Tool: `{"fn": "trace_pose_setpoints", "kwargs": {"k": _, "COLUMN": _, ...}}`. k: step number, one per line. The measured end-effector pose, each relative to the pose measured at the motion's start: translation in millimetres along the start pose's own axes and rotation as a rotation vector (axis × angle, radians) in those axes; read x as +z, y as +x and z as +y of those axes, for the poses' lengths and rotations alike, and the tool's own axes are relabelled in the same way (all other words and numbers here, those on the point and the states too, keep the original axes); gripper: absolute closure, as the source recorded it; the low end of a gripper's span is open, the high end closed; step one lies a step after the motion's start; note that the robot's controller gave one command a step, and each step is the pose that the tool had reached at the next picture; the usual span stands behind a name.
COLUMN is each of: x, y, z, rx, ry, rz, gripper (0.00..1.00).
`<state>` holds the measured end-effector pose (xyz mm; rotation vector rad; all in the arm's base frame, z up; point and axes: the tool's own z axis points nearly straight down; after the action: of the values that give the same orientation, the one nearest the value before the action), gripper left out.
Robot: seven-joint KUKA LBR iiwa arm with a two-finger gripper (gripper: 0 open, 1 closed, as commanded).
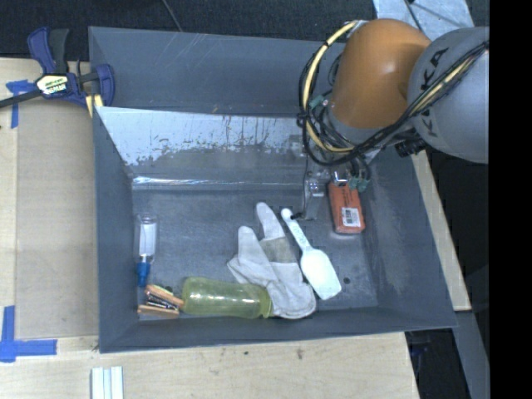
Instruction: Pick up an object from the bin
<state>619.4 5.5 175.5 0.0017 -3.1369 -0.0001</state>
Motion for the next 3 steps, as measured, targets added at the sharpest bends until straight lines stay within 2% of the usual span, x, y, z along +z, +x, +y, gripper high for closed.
{"fn": "trace_pose_setpoints", "kwargs": {"k": 1, "x": -5, "y": -1.6, "z": 0, "rx": 0.0, "ry": 0.0, "rz": -0.008, "gripper": 0.0}}
{"fn": "trace_pose_setpoints", "kwargs": {"k": 2, "x": 31, "y": 21.0, "z": -18, "rx": -0.09, "ry": 0.0, "rz": -0.012, "gripper": 0.0}}
{"fn": "trace_pose_setpoints", "kwargs": {"k": 3, "x": 57, "y": 46.1, "z": 2, "rx": -0.098, "ry": 0.001, "rz": -0.007, "gripper": 0.0}}
